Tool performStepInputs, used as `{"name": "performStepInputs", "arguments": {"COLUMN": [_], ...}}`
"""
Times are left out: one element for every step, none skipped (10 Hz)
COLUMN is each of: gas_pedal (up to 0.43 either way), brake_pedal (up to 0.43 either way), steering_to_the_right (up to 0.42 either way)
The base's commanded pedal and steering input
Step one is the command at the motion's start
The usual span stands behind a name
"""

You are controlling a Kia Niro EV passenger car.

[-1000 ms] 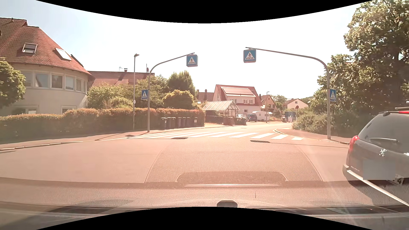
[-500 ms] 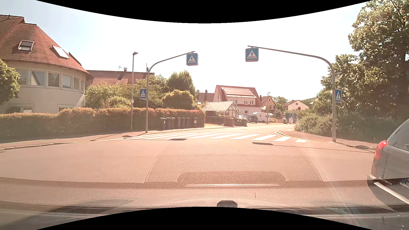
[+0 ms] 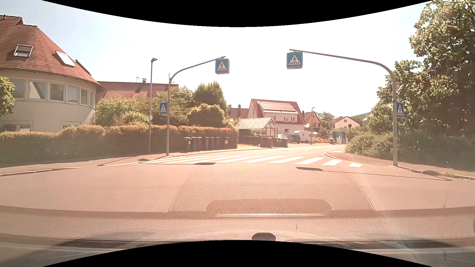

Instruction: Follow the waypoints while adhering to traffic rules and regulations

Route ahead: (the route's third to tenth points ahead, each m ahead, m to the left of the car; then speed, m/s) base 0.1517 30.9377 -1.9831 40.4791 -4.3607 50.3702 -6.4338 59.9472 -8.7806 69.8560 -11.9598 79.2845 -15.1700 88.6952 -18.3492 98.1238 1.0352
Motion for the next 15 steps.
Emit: {"name": "performStepInputs", "arguments": {"gas_pedal": [0.000, 0.000, 0.000, 0.000, 0.000, 0.000, 0.000, 0.000, 0.000, 0.000, 0.000, 0.000, 0.000, 0.000, 0.000], "brake_pedal": [0.122, 0.110, 0.104, 0.104, 0.110, 0.116, 0.110, 0.110, 0.110, 0.110, 0.104, 0.085, 0.085, 0.085, 0.085], "steering_to_the_right": [-0.058, -0.060, -0.064, -0.075, -0.089, -0.104, -0.130, -0.150, -0.166, -0.182, -0.209, -0.233, -0.273, -0.309, -0.351]}}
